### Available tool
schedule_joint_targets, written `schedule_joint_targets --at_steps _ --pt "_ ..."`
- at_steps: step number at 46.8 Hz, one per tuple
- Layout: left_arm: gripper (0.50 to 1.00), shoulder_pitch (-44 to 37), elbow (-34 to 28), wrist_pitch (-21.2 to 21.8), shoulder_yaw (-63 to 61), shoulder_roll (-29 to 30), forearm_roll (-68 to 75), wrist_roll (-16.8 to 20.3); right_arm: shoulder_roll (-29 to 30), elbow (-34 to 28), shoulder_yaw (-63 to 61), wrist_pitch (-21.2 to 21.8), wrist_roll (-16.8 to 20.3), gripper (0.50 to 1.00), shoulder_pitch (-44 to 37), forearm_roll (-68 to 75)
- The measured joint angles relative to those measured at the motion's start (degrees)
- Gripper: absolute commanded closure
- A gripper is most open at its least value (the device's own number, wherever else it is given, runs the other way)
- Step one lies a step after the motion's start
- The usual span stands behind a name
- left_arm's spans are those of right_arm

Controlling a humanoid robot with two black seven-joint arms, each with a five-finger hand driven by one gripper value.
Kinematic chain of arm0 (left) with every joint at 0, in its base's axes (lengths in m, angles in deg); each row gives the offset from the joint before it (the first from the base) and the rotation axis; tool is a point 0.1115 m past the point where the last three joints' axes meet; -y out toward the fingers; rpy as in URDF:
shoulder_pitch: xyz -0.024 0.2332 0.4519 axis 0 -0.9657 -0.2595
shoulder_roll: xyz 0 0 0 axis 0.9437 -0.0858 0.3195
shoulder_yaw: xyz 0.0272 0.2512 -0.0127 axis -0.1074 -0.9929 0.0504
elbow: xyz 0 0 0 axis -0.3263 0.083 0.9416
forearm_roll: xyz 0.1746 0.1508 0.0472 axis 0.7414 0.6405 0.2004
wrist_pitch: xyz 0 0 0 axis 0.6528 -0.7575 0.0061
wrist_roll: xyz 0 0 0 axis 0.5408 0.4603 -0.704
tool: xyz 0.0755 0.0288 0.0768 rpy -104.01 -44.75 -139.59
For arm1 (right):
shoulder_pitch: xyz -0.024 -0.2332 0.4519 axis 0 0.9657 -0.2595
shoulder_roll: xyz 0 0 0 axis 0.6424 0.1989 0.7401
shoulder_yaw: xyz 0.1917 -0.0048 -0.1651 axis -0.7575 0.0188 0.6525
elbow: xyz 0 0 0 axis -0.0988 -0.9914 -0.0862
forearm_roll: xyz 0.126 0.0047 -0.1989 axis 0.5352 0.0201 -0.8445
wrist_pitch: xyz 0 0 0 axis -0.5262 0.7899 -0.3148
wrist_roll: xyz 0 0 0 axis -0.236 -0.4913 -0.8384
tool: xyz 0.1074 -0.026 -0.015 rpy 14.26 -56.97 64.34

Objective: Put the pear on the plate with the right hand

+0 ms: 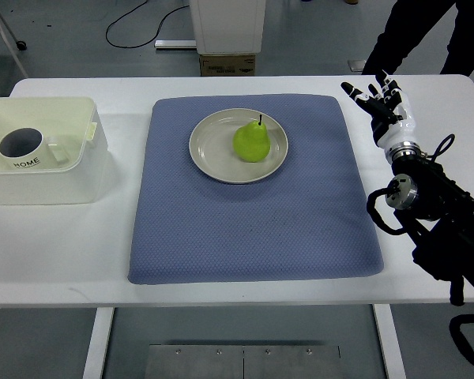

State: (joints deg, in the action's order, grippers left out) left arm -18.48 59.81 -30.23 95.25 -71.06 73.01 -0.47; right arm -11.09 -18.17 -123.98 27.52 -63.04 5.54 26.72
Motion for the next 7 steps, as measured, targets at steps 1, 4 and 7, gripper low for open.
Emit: schedule_joint_targets --at_steps 1,4,7 --pt "0.5 0.0 0.0 0.0 0.0 0.0 0.0 0.0 0.4 0.0 -0.5 0.0 0.0 0.5 0.2 0.0" --pt "0.5 -0.1 0.0 0.0 0.0 0.0 0.0 0.0 0.7 -0.1 -1.2 0.0 0.0 0.5 0.5 0.0" --pt "0.5 0.0 0.0 0.0 0.0 0.0 0.0 0.0 0.9 -0.1 -1.3 0.0 0.0 0.5 0.9 0.0"
